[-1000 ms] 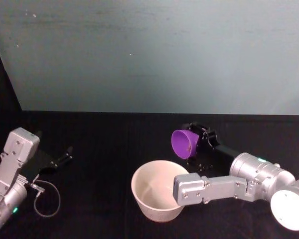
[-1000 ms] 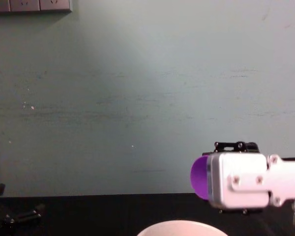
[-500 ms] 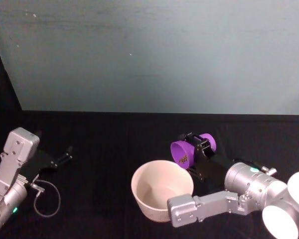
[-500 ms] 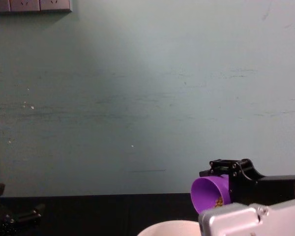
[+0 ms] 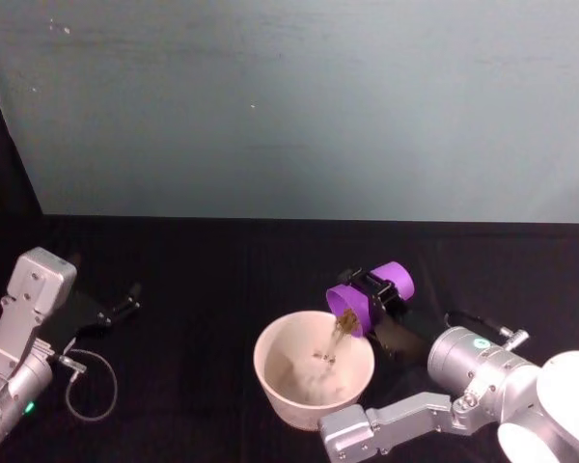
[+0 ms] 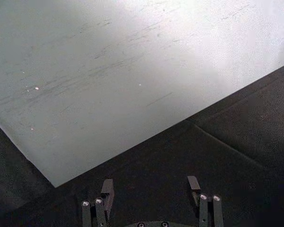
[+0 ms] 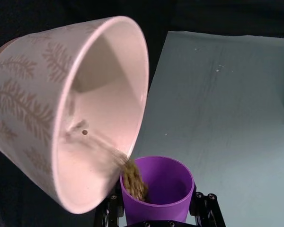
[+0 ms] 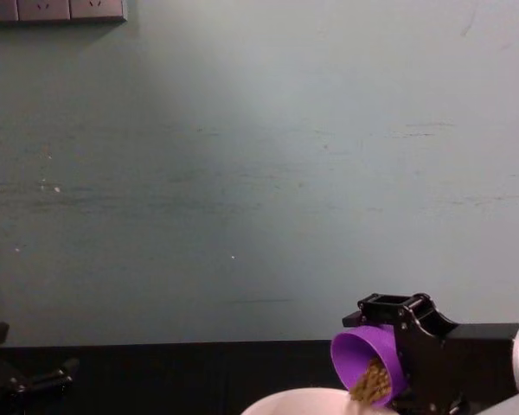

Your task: Pick up the cup and pour the mung beans from the cup into the bowl.

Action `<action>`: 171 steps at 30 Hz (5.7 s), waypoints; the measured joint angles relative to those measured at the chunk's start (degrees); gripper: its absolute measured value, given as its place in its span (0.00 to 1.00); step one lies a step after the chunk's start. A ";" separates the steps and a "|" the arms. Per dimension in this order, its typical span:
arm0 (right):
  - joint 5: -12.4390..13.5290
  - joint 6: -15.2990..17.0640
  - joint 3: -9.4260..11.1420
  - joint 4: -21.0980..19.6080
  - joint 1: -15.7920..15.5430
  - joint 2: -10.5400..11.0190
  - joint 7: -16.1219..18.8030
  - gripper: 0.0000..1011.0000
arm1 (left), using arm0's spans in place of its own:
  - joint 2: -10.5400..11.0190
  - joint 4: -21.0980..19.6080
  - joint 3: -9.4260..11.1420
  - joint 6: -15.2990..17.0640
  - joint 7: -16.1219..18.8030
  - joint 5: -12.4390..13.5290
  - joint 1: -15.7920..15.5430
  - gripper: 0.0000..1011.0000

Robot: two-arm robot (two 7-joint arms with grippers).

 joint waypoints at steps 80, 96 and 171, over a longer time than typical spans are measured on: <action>57.99 -18.44 28.48 12.39 -12.13 -7.21 7.73 0.73 | 0.00 0.00 0.00 0.00 0.00 0.00 0.00 0.99; 72.70 -19.37 30.08 19.71 -11.21 -9.29 15.73 0.73 | 0.00 0.00 0.00 0.00 0.00 0.00 0.00 0.99; 86.93 -18.66 25.34 36.37 -3.25 -13.88 22.42 0.73 | 0.00 0.00 0.00 0.00 0.00 0.00 0.00 0.99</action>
